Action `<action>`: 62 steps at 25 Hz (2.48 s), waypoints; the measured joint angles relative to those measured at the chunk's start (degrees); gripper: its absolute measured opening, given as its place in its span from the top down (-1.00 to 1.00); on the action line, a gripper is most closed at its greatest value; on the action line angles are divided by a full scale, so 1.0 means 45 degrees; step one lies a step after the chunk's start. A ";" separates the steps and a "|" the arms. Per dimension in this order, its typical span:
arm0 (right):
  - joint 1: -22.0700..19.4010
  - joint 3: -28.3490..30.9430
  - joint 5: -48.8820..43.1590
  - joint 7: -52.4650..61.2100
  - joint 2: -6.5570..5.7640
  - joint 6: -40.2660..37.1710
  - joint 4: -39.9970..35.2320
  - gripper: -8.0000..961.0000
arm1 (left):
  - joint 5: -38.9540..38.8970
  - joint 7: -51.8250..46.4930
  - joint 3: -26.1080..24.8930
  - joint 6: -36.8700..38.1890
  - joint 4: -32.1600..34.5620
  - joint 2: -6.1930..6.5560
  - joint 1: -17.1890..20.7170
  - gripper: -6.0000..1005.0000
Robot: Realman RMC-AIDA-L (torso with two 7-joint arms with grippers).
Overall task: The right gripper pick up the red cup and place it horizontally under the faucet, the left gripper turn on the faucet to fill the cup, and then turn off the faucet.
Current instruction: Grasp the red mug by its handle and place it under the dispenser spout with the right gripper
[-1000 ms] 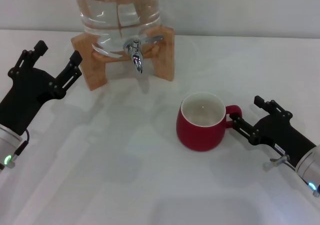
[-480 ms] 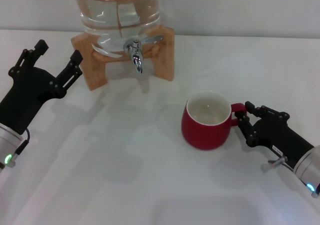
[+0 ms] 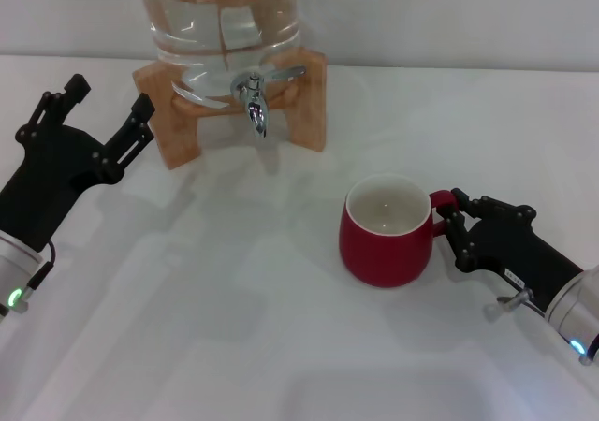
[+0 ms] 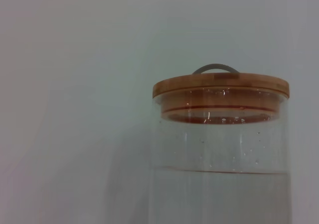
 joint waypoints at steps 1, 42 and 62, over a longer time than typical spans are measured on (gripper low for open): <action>0.0008 -0.0002 -0.0007 0.0000 0.0001 -0.0001 0.0004 0.68 | 0.0000 0.0001 0.0000 0.0000 0.0000 0.0006 0.0000 -0.71; 0.2093 -0.0541 -0.0007 -0.0019 0.0020 0.1582 0.0792 0.69 | -0.0351 -0.0033 0.0063 -0.0134 -0.1172 -0.0038 -0.0292 -0.71; 0.3712 -0.0428 -0.0006 0.0042 0.0019 0.4068 0.1496 0.69 | -0.0352 -0.0053 0.0018 -0.0636 -0.1330 -0.0048 -0.0090 -0.71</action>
